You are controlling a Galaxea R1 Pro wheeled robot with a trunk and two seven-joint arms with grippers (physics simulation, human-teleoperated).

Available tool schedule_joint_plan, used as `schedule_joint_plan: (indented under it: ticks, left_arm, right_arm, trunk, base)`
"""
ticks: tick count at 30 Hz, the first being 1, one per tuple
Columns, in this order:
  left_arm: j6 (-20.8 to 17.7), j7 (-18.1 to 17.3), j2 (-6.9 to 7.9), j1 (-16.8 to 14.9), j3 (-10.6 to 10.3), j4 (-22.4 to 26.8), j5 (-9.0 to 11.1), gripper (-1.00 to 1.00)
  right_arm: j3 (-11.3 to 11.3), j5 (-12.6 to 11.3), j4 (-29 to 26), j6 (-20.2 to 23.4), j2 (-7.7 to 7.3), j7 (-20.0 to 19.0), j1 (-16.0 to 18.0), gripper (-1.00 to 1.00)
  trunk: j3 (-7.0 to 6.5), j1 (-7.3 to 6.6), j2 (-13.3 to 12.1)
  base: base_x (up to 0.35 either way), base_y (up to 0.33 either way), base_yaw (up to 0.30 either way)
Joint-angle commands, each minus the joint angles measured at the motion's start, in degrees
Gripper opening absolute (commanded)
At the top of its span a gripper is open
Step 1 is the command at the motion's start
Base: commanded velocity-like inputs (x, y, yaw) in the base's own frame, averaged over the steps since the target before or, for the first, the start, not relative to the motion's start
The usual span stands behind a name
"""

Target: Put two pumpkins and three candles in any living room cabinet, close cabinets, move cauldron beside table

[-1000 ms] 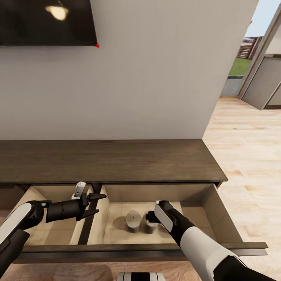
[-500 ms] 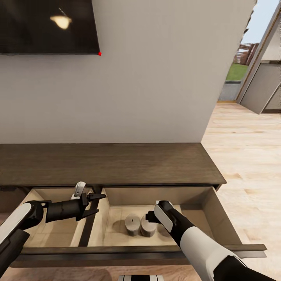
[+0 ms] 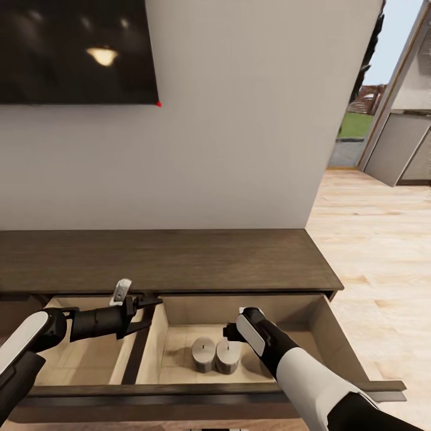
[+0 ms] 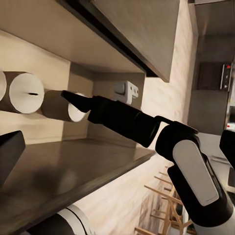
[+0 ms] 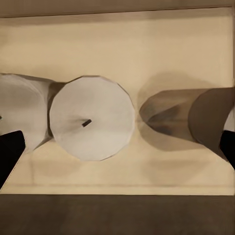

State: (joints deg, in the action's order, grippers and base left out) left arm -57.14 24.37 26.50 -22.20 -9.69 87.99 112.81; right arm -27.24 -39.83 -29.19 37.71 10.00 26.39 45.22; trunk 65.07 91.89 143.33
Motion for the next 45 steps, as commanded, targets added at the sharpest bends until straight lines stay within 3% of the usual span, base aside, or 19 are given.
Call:
schedule_joint_plan:
  ticks: [1, 8, 31, 38, 45]
  left_arm:
    - [0.0, 0.6, 0.03, 0.0, 0.0, 0.0, 0.6, 1.0]
    - [0.0, 0.6, -0.04, 0.0, -0.1, -0.1, 0.6, 1.0]
    - [0.0, 0.6, -0.04, 0.0, -0.1, -0.1, 0.6, 1.0]
    - [0.0, 0.6, -0.04, 0.0, -0.1, -0.1, 0.6, 1.0]
    - [0.0, 0.6, -0.04, 0.0, -0.1, -0.1, 0.6, 1.0]
  right_arm:
    - [-0.2, -0.5, -0.1, 0.1, 0.0, 0.5, 0.0, 1.0]
    - [-0.2, -0.5, -0.1, 0.1, -0.06, 0.5, 0.0, 1.0]
    - [-0.2, -0.6, -0.3, 0.3, -0.05, 0.1, 0.0, 1.0]
    - [-0.2, -3.0, -0.4, 5.2, -0.07, 0.2, 0.0, 1.0]
    - [-0.1, -4.2, -0.3, 5.8, -0.14, 0.3, 0.0, 1.0]
  trunk:
    - [-0.18, -0.03, 0.0]
    - [-1.73, -0.21, -0.1]
    - [-5.86, -5.27, -9.3]
    - [-7.11, -6.8, -12.1]
    - [-8.37, -8.34, -14.9]
  base:
    - [0.0, 0.0, 0.0]
    - [0.0, 0.0, 0.0]
    - [-0.003, 0.0, 0.0]
    - [0.0, 0.0, 0.0]
    - [0.0, 0.0, 0.0]
